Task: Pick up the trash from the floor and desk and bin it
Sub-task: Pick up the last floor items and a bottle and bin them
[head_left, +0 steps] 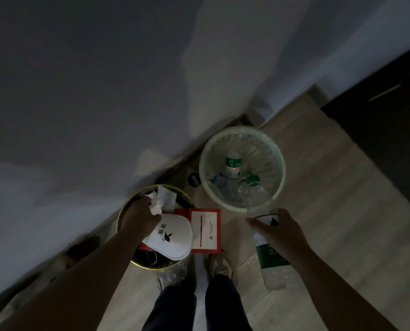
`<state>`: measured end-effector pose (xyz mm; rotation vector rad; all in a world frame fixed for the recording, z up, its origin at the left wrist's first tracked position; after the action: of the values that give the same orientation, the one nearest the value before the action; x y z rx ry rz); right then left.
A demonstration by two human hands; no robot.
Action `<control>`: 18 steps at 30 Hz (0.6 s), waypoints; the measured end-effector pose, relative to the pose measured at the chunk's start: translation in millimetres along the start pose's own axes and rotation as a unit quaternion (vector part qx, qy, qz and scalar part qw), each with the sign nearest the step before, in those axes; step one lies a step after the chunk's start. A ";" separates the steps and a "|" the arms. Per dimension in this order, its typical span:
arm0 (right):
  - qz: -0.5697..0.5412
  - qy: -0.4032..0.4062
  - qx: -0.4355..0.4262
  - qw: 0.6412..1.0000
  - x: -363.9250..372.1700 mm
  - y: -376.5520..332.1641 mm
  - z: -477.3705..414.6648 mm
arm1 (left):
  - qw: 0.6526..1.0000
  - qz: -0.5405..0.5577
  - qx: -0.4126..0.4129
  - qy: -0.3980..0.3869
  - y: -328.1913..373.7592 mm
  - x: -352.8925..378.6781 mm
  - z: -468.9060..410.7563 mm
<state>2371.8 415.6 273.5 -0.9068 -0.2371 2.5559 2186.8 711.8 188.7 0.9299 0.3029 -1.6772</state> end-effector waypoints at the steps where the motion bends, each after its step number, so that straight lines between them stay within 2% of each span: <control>1: 0.004 0.002 0.003 1.000 -0.3 0.1 -3.0 | 1.000 -0.006 0.008 0.003 2.1 -0.7 0.7; 8: 0.080 -0.034 0.069 0.994 -2.5 -0.6 -40.7 | 0.988 -0.129 0.084 -0.007 22.0 0.4 7.7; 18: 0.085 0.020 -0.013 0.996 -17.6 -42.4 -62.5 | 0.972 -0.168 0.164 -0.011 53.6 -2.9 22.3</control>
<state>2437.6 447.4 247.5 -1.0281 -0.1875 2.6916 2226.2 682.1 219.5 1.1500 0.1742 -2.0913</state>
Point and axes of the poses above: each hand's wrist, its own z-axis away from the middle knuckle, its own x-axis out of the palm, y = z × x, the point moved 10 cm from there along -z, towards the middle knuckle, and after that the axes turned 5 degrees about y, right-handed, at the moved point
